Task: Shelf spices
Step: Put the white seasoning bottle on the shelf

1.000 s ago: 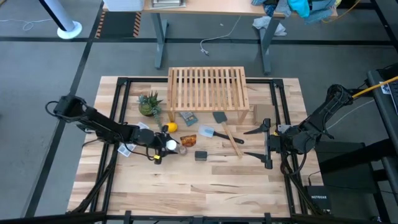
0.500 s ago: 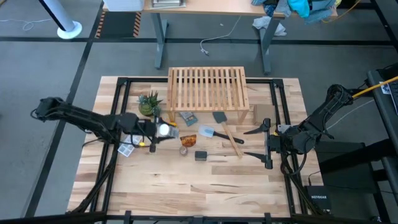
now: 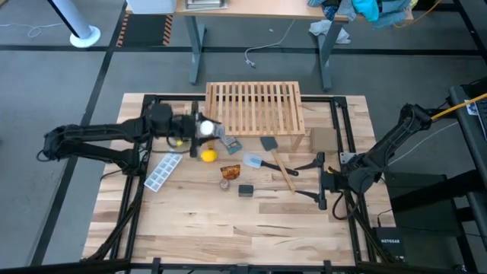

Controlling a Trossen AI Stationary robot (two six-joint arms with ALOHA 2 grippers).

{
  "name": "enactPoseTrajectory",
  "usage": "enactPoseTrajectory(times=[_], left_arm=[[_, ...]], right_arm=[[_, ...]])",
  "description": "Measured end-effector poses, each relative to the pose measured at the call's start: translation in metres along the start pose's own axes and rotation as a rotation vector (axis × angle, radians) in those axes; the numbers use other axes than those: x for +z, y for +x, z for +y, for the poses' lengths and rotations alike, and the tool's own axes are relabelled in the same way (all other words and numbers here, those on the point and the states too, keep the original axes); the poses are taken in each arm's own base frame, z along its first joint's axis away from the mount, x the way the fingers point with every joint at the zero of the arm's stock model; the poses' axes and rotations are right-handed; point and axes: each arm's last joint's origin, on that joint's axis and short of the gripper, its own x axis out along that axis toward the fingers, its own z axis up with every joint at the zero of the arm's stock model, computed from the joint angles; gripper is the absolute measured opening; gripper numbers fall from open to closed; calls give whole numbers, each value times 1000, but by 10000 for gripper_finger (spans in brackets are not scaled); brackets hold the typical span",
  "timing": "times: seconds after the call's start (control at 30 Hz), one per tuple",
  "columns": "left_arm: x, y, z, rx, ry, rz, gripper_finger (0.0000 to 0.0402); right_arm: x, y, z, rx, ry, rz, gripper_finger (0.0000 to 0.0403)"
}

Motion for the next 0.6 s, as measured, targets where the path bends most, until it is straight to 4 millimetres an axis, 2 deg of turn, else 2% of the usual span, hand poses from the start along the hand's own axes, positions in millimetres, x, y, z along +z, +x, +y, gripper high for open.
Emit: enactPoseTrajectory(times=[0.2, 0.37, 0.6], left_arm=[[-18, 10, 38, -22, -111, 54, 190], [-43, 20, 72, -19, -214, 109, 190], [-71, 37, 106, -45, -338, 151, 190]], right_arm=[[-24, -3, -2, -2, 9, -14, 347], [-37, -10, -8, -3, 14, -46, 347], [-53, -22, -19, 10, 48, -111, 347]])
